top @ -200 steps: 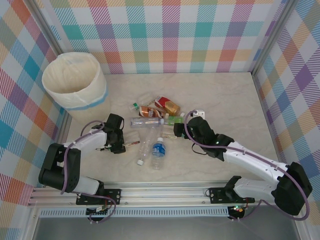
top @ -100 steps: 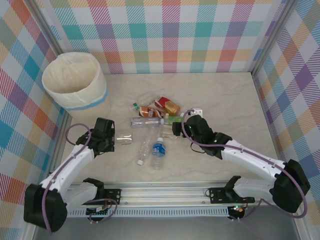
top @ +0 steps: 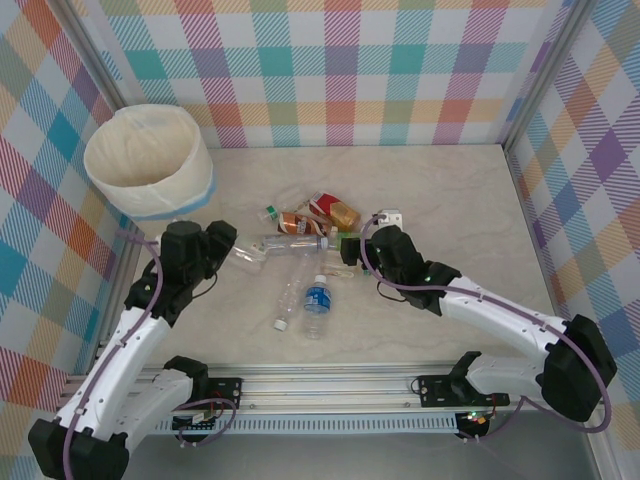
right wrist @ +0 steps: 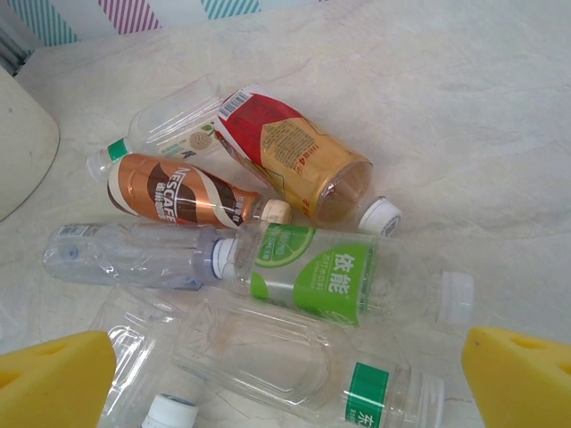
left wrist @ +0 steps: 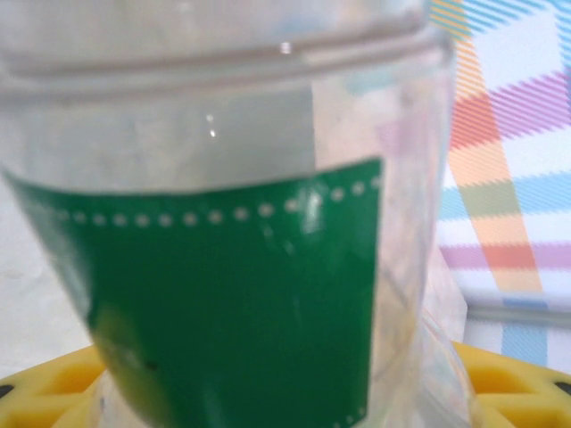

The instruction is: Put the plastic bottles in the bin

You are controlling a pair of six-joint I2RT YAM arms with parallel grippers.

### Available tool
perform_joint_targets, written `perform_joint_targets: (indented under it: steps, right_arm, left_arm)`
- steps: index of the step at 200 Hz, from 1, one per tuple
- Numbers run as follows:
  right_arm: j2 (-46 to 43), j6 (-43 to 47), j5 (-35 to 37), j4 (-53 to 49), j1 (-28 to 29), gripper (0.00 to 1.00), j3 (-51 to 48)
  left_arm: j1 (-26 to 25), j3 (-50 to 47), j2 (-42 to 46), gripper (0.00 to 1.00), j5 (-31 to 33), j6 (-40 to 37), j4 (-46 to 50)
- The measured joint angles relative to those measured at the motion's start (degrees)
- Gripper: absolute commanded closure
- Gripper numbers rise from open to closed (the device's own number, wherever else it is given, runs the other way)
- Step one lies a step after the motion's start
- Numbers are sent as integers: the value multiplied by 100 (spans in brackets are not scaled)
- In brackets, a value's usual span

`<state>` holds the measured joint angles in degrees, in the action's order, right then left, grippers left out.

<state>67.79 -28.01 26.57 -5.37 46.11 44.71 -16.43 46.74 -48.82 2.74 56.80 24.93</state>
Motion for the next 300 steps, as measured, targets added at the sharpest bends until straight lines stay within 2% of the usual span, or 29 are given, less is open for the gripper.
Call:
perform_joint_targets:
  steps: [76,155,189,242,300]
  right_arm:
    - [7,31,4,70,0,0,2]
    - [94,63,9,330,0,0,24]
    - [118,66,15,393,0,0,52]
    - [133,66,46,407,0,0,59]
    - [149,59,48,402,0,0,66]
  left_arm:
    - [0,2197,-1274,100,-1506,-1919,-321]
    - [173,4730,-2903,100,-1403,-3226,-50]
    - [758,5622,-3442,100,-1405,-3392,42]
    - [1853,6485,-4103,100,-1403,-3283,101]
    - [2636,6662,-4441,100,-828,-3206,389]
